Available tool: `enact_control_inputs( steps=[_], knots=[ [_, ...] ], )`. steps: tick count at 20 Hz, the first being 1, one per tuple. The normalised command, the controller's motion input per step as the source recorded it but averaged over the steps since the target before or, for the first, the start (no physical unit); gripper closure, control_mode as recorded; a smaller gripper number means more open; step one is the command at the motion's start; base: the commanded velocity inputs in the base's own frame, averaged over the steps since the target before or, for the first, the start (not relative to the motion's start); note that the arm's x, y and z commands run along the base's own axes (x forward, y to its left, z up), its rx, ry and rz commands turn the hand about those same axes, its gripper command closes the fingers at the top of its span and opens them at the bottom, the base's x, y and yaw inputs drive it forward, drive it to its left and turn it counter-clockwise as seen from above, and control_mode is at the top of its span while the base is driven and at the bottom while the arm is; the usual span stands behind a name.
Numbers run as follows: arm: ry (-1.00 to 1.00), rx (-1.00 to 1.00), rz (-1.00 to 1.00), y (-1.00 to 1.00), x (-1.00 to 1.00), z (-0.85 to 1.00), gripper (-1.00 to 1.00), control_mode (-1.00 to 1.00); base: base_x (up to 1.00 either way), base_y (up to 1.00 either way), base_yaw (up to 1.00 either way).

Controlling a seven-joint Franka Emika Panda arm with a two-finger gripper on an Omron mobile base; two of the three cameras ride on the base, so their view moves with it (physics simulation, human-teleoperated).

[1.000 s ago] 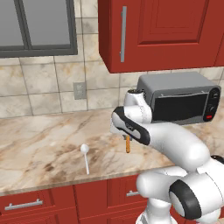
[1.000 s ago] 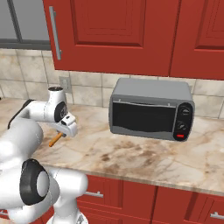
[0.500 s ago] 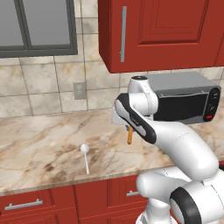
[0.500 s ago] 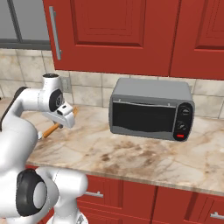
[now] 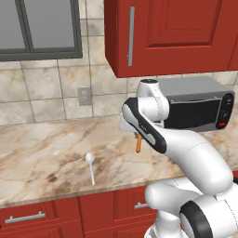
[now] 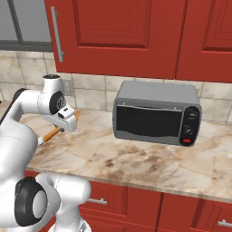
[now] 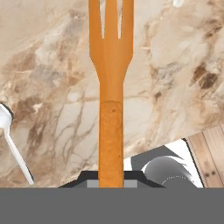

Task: Take the fork and place it on the left side of the plate. Then take the spoon and place it on the right side of the plate. Make sure they're directly next to the plate.

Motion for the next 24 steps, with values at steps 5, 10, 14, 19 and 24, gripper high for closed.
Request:
enact_control_inputs(
  steps=[5,10,14,19,24],
  knots=[
    [0.00,0.00,0.00,0.00,0.00,0.00,1.00,-1.00,0.00,0.00,0.00],
    [0.00,0.00,0.00,0.00,0.00,0.00,1.00,-1.00,0.00,0.00,0.00],
    [0.00,0.00,0.00,0.00,0.00,0.00,1.00,1.00,0.00,0.00,0.00],
    [0.00,0.00,0.00,0.00,0.00,0.00,1.00,1.00,0.00,0.00,0.00],
    [0.00,0.00,0.00,0.00,0.00,0.00,1.00,1.00,-0.01,0.00,0.00]
  ],
)
